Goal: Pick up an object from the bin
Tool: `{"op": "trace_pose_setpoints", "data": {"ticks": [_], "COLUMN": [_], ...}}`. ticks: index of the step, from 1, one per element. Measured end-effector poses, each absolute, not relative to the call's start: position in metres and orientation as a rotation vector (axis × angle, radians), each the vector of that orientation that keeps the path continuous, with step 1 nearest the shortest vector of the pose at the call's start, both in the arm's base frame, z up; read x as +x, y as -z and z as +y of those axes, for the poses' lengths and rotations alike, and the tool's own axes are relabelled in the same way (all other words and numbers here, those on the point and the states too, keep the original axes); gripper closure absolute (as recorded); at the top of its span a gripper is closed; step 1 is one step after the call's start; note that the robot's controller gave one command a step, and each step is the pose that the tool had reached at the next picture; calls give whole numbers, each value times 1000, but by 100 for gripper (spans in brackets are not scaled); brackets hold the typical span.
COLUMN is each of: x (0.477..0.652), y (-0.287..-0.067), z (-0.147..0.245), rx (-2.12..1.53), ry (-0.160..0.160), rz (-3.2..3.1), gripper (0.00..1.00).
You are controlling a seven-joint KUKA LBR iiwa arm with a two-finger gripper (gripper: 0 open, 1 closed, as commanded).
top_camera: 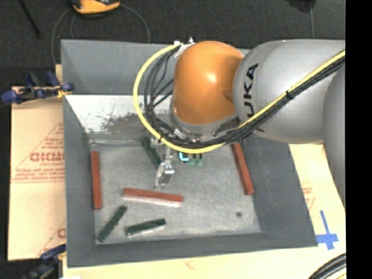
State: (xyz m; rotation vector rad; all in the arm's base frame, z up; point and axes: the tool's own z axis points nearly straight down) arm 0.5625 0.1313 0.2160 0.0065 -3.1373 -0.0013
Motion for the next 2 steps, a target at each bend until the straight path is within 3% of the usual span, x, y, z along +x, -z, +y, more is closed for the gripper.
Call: {"op": "trace_pose_setpoints", "data": {"ticks": [1,2], "x": [564,549], "y": [-220,-156], "z": [131,129], "rx": [1,-34], "ry": [3,4], "rz": [-3145,-3148], "gripper": [0,0]}}
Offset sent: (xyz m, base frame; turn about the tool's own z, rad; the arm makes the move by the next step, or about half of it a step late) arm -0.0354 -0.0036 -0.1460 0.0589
